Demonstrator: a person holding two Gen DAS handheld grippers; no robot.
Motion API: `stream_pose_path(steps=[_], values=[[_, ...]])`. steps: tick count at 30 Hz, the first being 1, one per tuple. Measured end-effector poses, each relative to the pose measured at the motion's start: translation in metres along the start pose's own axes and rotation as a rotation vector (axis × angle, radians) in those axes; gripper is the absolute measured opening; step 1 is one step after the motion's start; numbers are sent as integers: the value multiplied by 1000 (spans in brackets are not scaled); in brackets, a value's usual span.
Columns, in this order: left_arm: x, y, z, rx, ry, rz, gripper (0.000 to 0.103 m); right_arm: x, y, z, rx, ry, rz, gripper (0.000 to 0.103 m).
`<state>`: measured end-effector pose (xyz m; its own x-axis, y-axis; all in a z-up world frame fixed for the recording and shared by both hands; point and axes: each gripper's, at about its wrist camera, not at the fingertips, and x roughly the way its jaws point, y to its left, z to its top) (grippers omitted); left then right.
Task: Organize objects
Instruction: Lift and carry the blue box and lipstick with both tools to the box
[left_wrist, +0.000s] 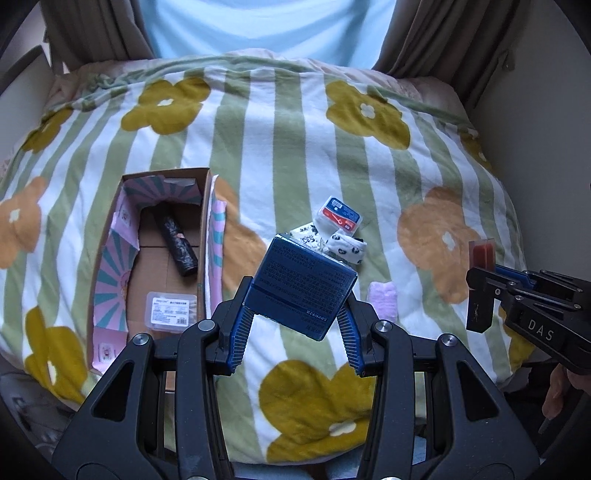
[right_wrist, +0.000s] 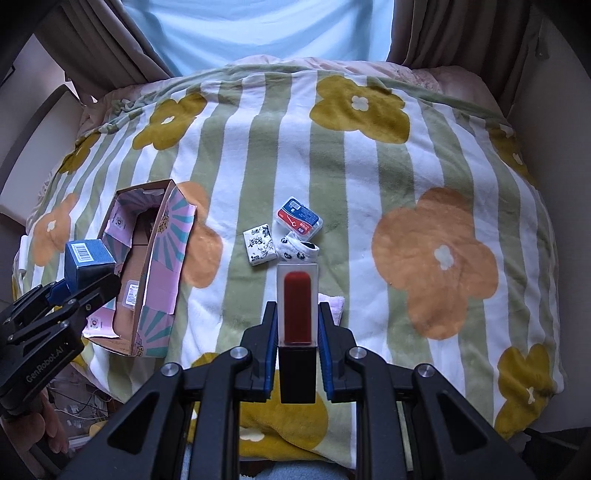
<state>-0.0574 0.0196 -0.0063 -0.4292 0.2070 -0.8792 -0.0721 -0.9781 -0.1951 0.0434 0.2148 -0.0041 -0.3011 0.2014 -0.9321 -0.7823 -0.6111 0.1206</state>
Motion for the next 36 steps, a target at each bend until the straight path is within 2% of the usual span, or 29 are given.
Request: stream_pose_path(steps=[8,18,27,36], values=[[-18,30,-7,-56,-39,31,39,-3,35,4,-59,-13,17,18],[-31,104,-20,-186,-52,101,39,15,116,23,-206,5,93,18],[-17,172,-38,-314,-12,158,39,47,201,53,-358,33,149,18],[23,220,-57,-428,79,175,39,112,271,82,-452,123,198,18]])
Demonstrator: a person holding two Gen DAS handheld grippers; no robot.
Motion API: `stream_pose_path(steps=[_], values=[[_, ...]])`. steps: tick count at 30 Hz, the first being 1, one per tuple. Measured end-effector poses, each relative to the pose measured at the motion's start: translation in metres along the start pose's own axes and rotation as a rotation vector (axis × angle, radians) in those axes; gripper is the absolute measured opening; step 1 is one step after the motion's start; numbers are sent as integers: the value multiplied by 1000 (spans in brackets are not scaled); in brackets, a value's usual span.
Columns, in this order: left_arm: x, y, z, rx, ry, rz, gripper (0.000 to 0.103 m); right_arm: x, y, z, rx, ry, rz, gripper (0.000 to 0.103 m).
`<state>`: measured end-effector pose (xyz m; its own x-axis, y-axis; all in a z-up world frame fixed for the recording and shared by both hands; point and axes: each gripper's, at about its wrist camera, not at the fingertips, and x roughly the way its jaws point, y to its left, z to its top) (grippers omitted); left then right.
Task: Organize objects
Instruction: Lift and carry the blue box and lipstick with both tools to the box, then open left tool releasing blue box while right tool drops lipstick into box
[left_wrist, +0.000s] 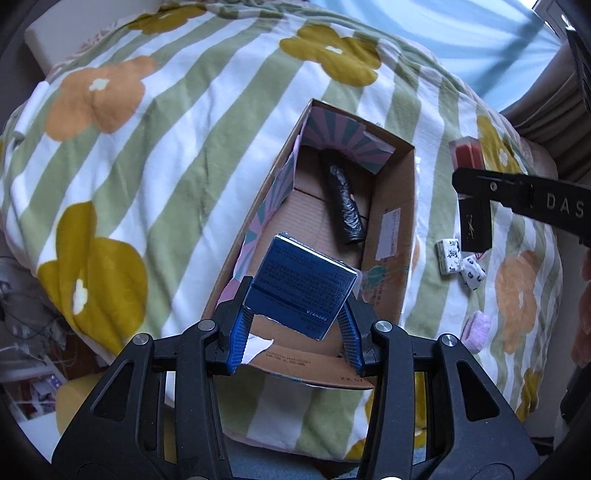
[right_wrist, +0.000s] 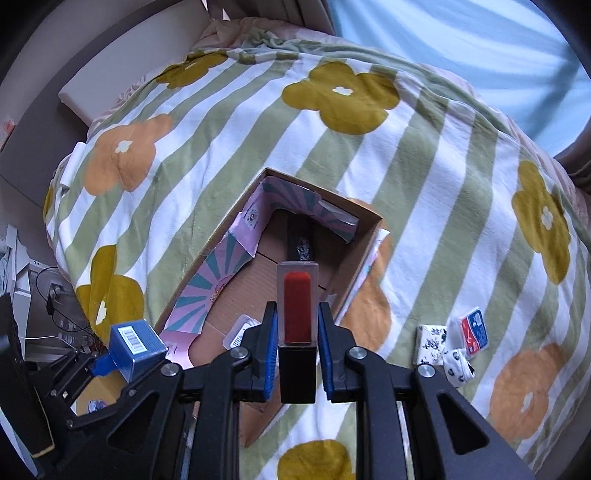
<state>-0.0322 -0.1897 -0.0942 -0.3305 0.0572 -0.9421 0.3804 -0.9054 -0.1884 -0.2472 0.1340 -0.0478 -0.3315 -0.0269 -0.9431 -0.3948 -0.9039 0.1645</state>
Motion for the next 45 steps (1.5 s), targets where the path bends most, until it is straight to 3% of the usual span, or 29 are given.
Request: stream_pose_path(steps=[9,19,25,33,35,36,37,45], values=[[52,5,12,-33,74,11,39,95,7,44,-22,132,41,18],[117,-2,34,-37,130,19,39,170,14,61,-30,226,75,18],[132,-15,36,5,137,31,39,185,9,61,-11,246,84,18],[136,-15,35,-28,153,14,41,180,5,61,7,231,109,19],[133,-14,35,-54,143,-18,53,176,4,62,5,212,95,37],[130,-16,36,-58,132,-33,82,173,5,63,-19,205,74,70],[127,-17,37,-57,117,-14,101,171,5,63,-40,197,56,91],[118,-20,36,-63,111,-19,103,157,-9,64,-19,190,91,92]])
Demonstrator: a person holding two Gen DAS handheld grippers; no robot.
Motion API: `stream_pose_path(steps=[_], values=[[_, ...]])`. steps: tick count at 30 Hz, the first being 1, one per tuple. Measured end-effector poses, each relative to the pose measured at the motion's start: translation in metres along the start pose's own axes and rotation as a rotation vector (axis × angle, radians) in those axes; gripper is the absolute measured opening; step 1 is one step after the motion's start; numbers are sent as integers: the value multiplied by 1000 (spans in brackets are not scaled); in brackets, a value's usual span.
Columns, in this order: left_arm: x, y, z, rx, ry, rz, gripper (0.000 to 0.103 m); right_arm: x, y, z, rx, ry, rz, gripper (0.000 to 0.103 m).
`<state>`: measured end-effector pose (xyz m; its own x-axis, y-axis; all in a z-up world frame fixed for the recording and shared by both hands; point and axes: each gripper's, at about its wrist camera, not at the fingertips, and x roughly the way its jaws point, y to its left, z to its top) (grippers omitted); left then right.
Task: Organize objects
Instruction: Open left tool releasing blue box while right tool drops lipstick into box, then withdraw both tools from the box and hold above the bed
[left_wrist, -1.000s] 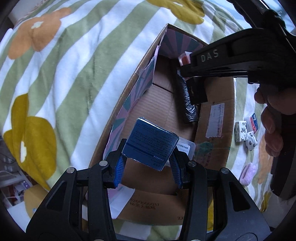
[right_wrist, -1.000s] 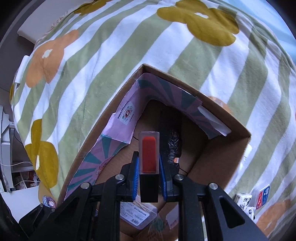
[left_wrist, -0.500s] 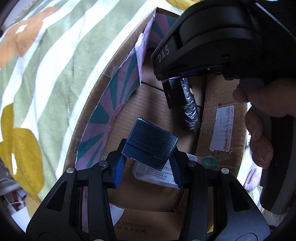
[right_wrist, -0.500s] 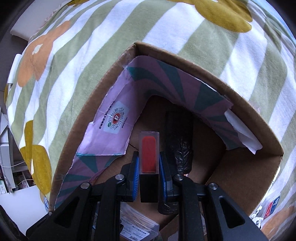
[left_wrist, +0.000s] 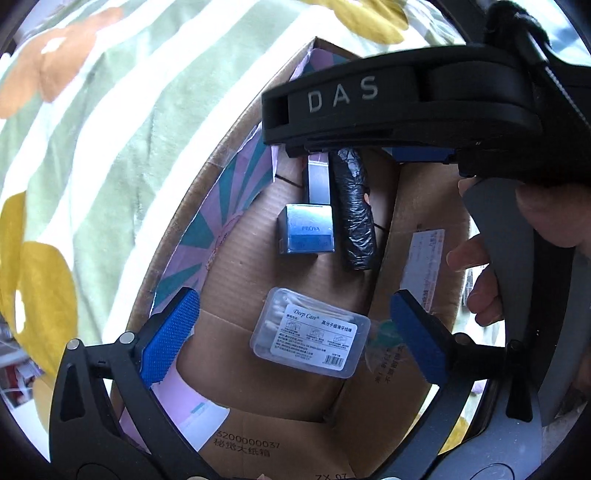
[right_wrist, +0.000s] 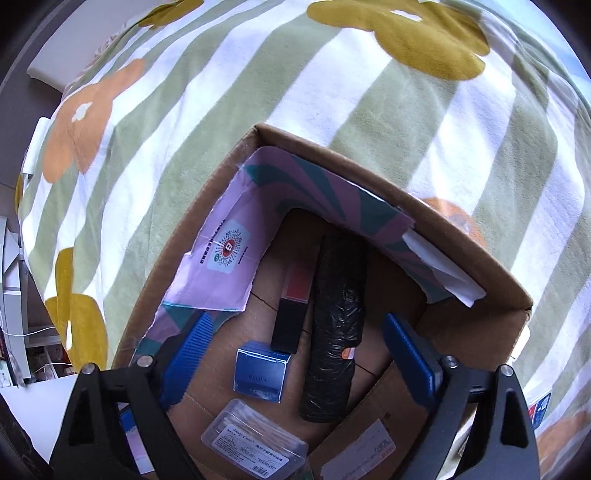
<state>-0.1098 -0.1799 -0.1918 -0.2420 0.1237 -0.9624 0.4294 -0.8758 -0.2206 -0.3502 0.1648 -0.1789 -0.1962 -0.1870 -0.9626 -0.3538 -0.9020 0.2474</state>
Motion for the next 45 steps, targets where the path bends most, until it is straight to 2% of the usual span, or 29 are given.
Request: stream_pose_path(steps=[8,11,15,19,30,40,45], values=[[-21,-6,-5,17,-29,9,103,-30,-2,-6,-23,-36,-3,92],[-34,-6,-8,28,-47,20,103,-45,10,-15,-34,-58,-2,92],[-58,-10,-8,47,-82,25,103,-71,18,-28,-42,-91,-6,92],[-87,-19,-23,81,-112,26,103,-102,26,-49,-42,-122,1,92],[-156,-39,-62,195,-204,45,103,-191,18,-136,-51,-233,-39,92],[-187,-73,-89,323,-242,-9,103,-249,-38,-229,143,-369,-89,92],[-192,-103,-98,414,-256,-41,103,-265,-68,-273,259,-402,-167,92]])
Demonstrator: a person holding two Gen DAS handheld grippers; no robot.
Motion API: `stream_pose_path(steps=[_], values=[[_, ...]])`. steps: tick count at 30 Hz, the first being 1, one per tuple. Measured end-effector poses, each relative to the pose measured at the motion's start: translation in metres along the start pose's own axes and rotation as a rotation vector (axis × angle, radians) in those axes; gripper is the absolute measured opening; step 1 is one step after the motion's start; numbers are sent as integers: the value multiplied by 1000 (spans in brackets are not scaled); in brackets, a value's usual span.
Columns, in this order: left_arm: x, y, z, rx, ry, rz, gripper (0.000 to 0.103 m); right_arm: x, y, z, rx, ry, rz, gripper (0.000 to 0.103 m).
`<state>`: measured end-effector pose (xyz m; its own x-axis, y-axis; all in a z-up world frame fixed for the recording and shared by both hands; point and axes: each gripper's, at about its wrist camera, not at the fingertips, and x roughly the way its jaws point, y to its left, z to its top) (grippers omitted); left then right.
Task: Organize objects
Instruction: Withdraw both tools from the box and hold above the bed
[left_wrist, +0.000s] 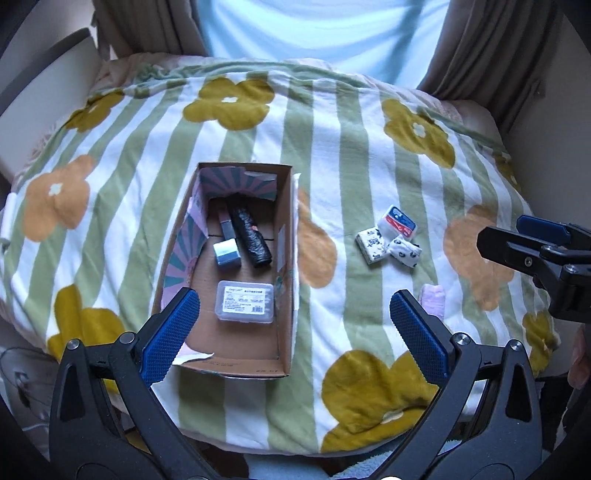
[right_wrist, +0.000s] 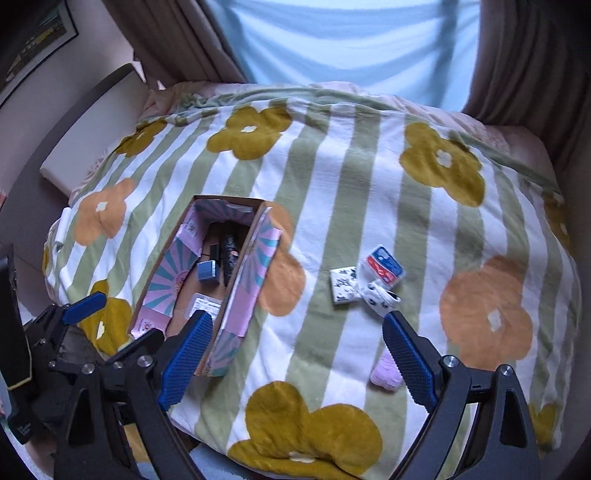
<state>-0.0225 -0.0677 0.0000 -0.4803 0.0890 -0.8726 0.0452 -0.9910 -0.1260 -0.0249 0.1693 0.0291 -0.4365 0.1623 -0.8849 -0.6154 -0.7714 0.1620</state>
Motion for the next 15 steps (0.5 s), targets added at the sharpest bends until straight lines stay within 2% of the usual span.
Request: stream_pose_path(steps=[6,15], values=[[0,-31,2,76,2,-44,103,-13,-34,-21,75,-12,-42,92],[5,-55,13,146,12,-69,103,-21,-55,-29,120,-22,-58,92]])
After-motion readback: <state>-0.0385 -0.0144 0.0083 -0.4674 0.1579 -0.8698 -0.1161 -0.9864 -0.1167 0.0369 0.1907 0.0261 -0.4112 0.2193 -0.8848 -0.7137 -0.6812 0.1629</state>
